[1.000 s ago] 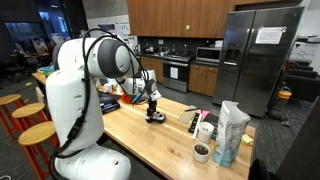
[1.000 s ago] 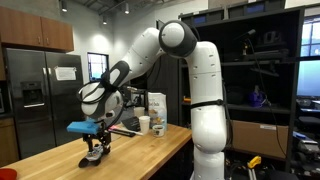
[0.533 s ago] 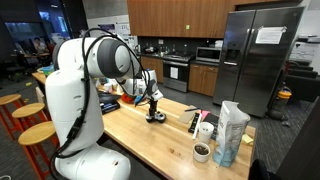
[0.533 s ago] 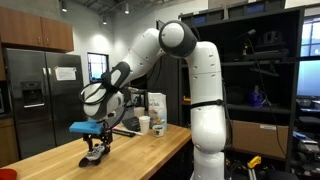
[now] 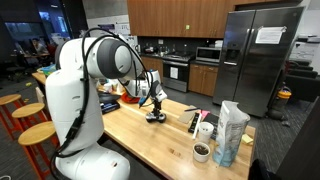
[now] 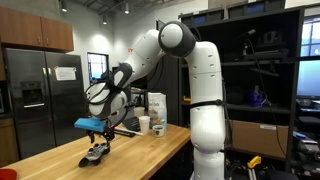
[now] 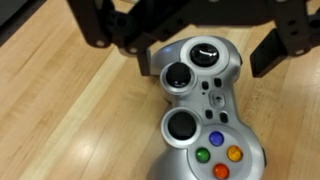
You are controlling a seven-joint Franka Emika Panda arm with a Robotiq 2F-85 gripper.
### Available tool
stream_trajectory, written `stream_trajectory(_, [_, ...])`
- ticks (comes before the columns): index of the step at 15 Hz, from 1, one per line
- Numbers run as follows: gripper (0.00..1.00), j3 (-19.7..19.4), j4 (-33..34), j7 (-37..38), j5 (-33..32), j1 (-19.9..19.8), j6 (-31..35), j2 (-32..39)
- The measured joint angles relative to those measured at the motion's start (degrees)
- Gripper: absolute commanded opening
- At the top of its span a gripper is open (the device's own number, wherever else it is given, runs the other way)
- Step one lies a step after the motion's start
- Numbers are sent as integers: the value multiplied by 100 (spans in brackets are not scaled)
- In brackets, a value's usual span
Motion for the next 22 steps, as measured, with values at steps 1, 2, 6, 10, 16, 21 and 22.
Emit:
stream_trajectory(1, [100, -2, 0, 5, 0, -14, 56, -6])
stream_trajectory(2, [100, -2, 0, 8, 0, -21, 105, -11])
stream_trajectory(6, [100, 6, 0, 68, 1, -23, 169, -13])
stream_trajectory(10, [100, 40, -1, 187, 6, -5, 166, -9])
stream_trajectory(16, [100, 141, -1, 391, 6, 64, 160, 75])
stream_trajectory(21, [100, 164, 2, 409, 6, 105, 178, 255])
stream_trajectory(22, [100, 164, 2, 391, 6, 104, 227, 304])
